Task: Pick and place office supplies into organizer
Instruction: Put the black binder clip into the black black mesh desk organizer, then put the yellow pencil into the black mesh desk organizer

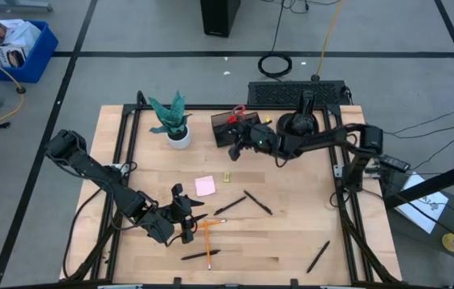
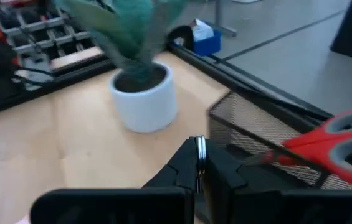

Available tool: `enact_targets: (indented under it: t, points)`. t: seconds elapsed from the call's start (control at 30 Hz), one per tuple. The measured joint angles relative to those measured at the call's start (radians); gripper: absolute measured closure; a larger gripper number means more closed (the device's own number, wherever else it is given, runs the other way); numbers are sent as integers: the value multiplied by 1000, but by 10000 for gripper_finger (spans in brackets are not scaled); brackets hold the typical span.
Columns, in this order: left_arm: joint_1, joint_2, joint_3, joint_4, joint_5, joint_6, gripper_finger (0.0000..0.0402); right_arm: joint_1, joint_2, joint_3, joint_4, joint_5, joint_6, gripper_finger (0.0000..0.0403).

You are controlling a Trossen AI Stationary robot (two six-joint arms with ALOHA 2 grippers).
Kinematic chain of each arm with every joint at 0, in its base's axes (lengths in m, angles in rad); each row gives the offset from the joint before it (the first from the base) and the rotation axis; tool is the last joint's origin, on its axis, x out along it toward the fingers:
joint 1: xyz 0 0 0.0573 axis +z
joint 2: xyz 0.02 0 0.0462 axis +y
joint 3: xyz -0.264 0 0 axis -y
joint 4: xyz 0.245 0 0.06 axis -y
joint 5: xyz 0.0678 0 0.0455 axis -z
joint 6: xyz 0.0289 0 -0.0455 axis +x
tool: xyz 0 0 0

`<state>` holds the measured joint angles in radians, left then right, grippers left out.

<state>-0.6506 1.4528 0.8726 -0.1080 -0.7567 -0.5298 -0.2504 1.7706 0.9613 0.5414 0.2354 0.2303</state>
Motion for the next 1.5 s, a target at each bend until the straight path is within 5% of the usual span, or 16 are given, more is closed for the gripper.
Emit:
enact_targets:
  t: [0.4, 0.7, 1.17, 1.5]
  points:
    - [1, 0, 0, 7, 2, 11, 224, -62, 130, 163, -152, -55, 65, 397]
    - [0, 0, 0, 1, 21, 11, 224, -78, 160, 165, -164, -56, 98, 390]
    - [0, 0, 0, 5, 22, 2, 224, -69, 142, 165, -166, -62, 58, 255]
    - [3, 0, 0, -5, 53, -27, 224, 21, -46, 164, -381, -290, -4, 229]
